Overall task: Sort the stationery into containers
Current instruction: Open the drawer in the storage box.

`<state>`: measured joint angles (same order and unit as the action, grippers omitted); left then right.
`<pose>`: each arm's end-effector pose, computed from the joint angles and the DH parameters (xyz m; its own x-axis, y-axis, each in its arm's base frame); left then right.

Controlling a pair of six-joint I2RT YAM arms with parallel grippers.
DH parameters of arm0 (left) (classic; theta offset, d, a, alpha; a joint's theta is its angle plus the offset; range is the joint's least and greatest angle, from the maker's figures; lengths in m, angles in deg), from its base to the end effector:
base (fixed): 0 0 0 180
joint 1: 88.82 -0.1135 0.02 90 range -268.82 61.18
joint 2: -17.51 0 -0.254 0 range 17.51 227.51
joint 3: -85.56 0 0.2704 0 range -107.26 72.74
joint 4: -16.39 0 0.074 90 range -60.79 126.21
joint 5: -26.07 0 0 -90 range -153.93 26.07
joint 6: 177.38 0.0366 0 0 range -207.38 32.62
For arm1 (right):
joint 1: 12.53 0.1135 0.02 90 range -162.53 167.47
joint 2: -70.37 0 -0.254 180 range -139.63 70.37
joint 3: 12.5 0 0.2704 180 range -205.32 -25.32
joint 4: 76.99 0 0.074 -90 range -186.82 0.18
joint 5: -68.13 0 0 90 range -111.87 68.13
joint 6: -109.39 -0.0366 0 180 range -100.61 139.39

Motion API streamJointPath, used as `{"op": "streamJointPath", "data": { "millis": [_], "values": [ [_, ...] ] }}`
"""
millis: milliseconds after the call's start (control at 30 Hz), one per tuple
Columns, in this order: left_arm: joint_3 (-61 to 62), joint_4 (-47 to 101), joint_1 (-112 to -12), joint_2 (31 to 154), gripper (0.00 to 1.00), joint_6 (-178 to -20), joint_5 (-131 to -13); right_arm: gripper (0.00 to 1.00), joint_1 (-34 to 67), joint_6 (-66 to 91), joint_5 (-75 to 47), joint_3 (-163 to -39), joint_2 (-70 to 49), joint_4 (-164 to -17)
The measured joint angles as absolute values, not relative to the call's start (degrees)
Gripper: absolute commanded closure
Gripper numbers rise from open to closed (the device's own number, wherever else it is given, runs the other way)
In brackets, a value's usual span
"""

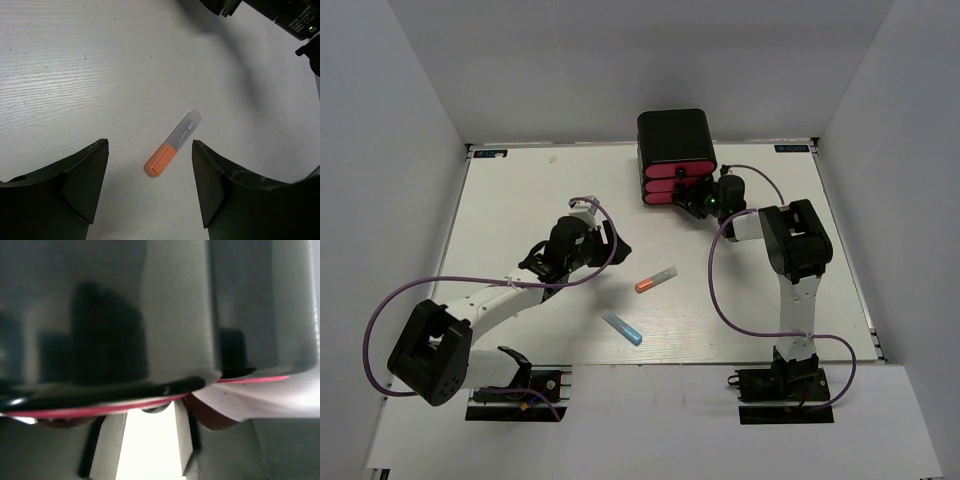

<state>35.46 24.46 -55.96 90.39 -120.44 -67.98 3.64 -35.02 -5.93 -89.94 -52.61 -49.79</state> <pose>0.2417 -0.1592 0.1949 -0.6840 -0.2060 -0.6998 0.2613 0.8265 -0.4987 0.4306 0.1353 0.0992 -0.5972 0.6410 -0.4821 -0.0558 0.5665 0.8222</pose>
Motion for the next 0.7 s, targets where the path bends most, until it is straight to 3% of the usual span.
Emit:
{"op": "streamJointPath", "data": {
  "millis": [133, 367, 500, 700],
  "values": [
    [35.2, 24.5, -56.0, 90.4, 0.23, -120.4, -68.0, 0.75, 3.7, -35.1, -6.3, -89.9, -52.8, -49.8],
    [35.2, 24.2, -56.0, 90.4, 0.23, -120.4, -68.0, 0.76, 3.7, -35.0, -6.1, -87.7, -52.0, -48.0],
    [35.2, 23.6, -56.0, 90.4, 0.23, -120.4, -68.0, 0.70, 3.8, -34.6, -5.4, -80.7, -47.5, -46.8],
    [35.4, 22.7, -56.0, 89.8, 0.23, -120.4, -68.0, 0.42, 4.2, -33.7, -4.8, -74.1, -42.3, -46.9]
  ]
}}
